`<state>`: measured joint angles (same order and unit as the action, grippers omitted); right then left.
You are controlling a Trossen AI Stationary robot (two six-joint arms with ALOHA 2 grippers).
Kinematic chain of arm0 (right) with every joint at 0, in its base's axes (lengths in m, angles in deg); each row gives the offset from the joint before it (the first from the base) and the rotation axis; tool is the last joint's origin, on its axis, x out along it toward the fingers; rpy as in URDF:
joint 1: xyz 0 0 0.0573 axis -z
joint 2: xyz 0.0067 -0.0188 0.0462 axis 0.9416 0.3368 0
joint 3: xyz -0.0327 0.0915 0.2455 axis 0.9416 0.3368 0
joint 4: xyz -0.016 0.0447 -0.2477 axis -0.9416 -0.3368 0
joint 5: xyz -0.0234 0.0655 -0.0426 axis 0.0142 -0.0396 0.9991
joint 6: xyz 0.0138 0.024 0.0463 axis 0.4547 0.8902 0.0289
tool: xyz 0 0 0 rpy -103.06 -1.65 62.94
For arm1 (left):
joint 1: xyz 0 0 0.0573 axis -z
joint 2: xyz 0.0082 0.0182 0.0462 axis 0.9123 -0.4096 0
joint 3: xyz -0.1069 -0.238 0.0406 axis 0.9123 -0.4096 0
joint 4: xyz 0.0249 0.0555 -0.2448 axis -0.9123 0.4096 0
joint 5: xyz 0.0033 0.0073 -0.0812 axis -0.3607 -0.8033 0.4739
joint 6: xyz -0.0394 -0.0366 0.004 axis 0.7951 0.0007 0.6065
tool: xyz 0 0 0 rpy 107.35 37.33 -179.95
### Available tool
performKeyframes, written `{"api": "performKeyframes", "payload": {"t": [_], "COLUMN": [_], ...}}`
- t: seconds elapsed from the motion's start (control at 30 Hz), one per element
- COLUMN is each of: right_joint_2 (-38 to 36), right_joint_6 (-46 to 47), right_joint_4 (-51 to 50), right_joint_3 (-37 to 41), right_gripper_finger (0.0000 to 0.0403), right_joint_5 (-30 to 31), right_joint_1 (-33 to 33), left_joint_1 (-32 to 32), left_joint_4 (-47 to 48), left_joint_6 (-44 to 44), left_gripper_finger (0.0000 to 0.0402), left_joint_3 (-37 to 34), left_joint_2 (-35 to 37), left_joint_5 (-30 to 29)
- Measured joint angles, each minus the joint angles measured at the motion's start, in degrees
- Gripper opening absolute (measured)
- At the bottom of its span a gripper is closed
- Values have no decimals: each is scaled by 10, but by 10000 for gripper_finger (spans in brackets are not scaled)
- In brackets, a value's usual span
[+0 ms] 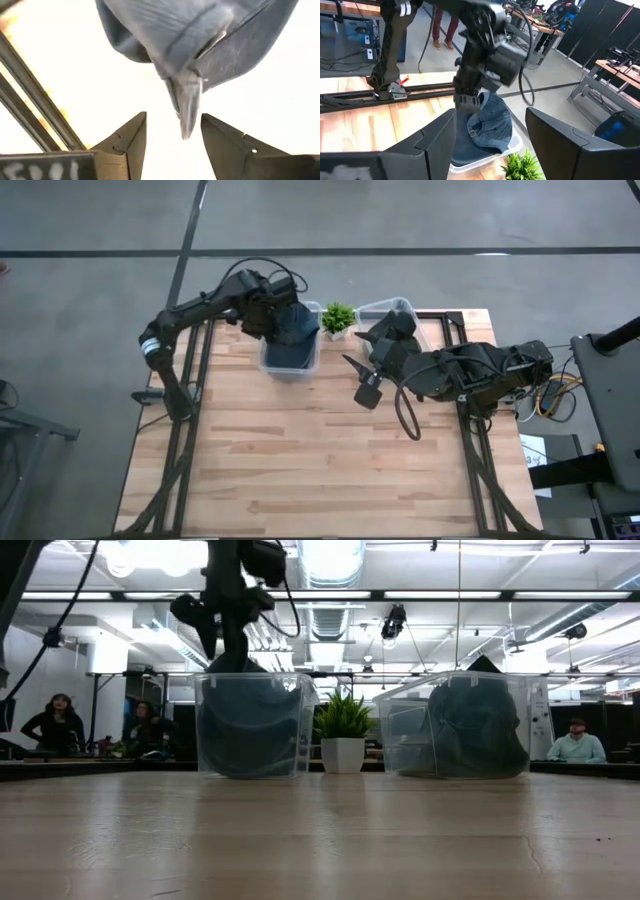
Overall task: Pick & Place hat
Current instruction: Return to Home Position
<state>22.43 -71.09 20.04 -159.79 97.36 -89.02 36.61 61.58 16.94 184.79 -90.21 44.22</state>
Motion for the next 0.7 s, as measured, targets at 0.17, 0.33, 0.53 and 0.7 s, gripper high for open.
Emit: {"api": "performKeyframes", "payload": {"t": [0.17,0.33,0.53,0.7], "right_joint_2": [0,0,-7,-12], "right_joint_6": [-8,-22,-1,24], "right_joint_4": [0,0,0,-1], "right_joint_3": [0,0,0,0], "right_gripper_finger": [233,233,203,104], "right_joint_5": [0,-1,-40,-123], "right_joint_1": [0,0,4,25], "left_joint_1": [0,5,13,20], "left_joint_4": [-10,-17,-57,-106], "left_joint_6": [15,41,50,63], "left_gripper_finger": [179,179,163,73], "left_joint_3": [21,47,58,57], "left_joint_2": [37,76,122,156], "left_joint_5": [-9,-8,27,39]}}
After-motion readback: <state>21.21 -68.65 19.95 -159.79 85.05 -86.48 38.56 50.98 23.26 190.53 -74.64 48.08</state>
